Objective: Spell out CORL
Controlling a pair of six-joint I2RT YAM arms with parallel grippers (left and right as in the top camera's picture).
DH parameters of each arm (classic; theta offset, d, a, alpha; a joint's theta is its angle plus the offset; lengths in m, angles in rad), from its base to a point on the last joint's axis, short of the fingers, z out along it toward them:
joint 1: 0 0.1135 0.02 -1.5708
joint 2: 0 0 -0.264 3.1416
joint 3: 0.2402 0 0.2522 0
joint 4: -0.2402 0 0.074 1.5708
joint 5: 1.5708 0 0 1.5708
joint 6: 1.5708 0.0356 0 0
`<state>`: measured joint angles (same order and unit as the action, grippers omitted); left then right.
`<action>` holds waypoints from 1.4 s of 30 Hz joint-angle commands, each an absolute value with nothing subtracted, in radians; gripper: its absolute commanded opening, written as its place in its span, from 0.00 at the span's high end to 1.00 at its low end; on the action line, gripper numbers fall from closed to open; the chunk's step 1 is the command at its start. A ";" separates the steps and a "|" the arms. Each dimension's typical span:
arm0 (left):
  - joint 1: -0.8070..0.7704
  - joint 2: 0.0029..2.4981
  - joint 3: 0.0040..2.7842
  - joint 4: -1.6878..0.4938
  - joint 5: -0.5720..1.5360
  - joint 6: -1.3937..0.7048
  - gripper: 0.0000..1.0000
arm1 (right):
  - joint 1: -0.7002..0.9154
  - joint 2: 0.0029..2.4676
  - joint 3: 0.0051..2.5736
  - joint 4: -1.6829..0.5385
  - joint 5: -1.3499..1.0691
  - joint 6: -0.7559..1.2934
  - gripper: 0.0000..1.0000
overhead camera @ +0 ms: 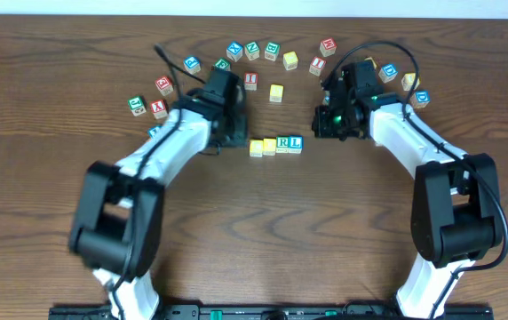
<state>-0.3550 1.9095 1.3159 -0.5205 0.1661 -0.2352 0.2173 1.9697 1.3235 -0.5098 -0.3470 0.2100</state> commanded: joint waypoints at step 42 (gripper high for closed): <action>-0.130 1.636 1.315 -0.657 -0.060 -0.274 0.92 | 0.466 2.060 1.342 -0.255 -0.264 0.332 0.99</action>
